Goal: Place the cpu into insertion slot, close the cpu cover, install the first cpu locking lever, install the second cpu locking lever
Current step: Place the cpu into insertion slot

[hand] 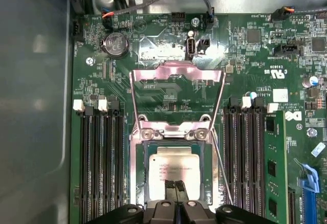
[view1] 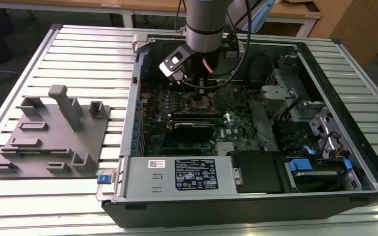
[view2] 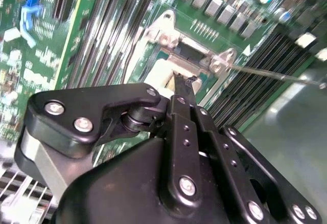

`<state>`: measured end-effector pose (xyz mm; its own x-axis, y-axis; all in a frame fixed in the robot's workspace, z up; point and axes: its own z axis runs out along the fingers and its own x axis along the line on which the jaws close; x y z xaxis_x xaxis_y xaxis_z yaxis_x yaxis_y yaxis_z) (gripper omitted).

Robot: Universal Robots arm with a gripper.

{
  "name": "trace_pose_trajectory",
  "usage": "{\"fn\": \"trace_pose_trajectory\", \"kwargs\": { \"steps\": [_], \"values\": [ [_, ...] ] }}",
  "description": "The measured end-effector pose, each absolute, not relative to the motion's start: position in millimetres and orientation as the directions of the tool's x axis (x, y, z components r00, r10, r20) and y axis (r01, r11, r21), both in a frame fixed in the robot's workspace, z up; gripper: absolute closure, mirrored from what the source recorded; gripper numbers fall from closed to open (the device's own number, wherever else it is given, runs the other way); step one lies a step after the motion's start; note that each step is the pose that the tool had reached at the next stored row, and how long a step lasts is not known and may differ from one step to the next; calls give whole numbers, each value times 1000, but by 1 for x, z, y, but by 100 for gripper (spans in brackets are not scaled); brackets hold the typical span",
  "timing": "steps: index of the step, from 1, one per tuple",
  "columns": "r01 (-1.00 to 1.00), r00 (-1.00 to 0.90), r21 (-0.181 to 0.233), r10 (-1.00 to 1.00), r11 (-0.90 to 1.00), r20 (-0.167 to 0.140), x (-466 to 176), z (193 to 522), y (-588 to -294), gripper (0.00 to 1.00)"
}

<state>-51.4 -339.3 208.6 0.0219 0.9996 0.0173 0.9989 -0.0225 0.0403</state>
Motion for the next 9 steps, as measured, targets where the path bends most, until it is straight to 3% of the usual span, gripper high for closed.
{"fn": "trace_pose_trajectory", "kwargs": {
  "steps": [9],
  "values": [
    [999, 23, 40, 1000, -23, 18, -46, 207, -339, 90]
  ]
}}
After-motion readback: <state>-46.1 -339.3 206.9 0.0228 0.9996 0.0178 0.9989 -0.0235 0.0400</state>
